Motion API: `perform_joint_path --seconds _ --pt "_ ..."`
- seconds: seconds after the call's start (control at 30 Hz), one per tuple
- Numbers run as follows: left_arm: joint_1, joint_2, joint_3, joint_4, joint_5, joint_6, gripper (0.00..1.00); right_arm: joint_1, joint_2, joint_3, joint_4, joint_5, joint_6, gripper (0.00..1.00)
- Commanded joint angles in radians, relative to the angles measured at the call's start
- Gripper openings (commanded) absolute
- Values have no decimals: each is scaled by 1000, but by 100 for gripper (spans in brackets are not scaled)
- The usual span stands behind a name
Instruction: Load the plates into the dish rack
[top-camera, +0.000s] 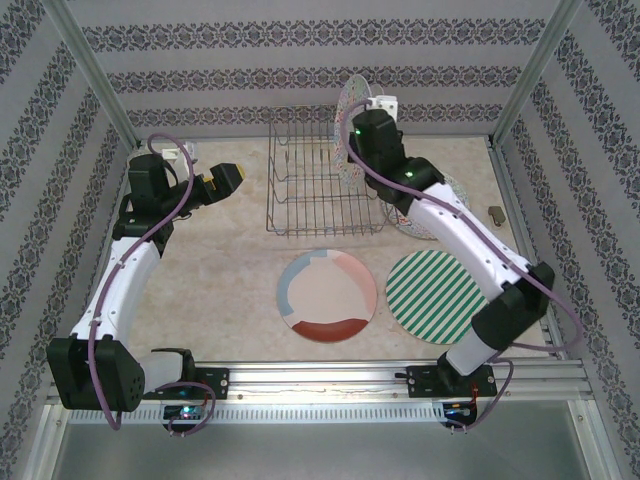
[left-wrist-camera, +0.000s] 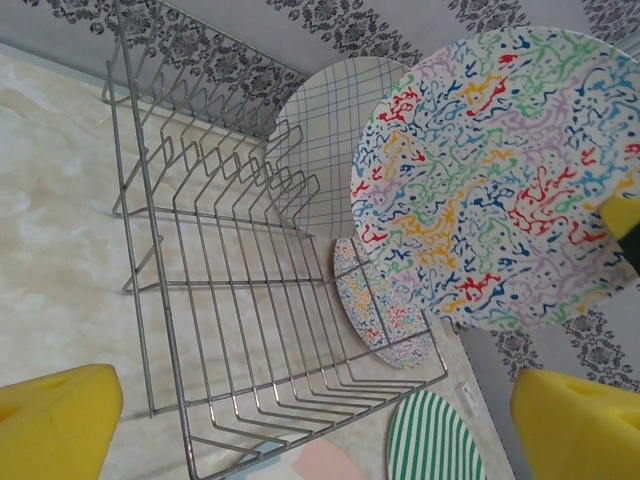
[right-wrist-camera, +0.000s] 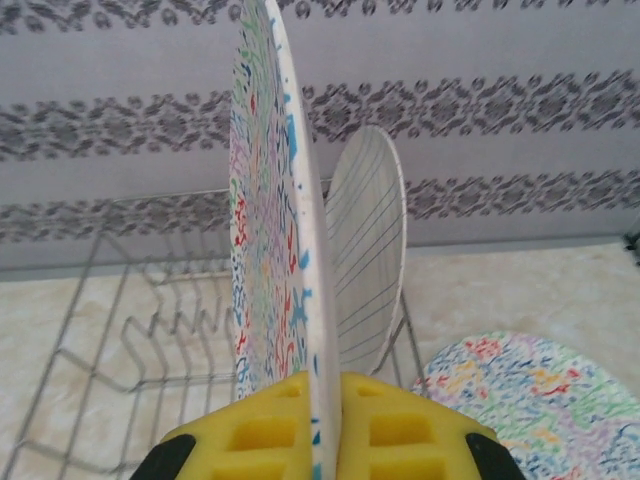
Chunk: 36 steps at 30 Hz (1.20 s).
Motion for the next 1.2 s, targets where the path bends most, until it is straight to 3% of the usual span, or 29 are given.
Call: perform_joint_path --seconds 0.0,0.4,1.17 --pt "13 8 26 -18 -11 14 100 16 69 111 93 187 -98 0" --pt "13 10 25 -15 -16 15 100 13 319 345 127 286 -243 0" --pt "13 27 15 -32 -55 41 100 -76 502 511 74 107 -148 0"
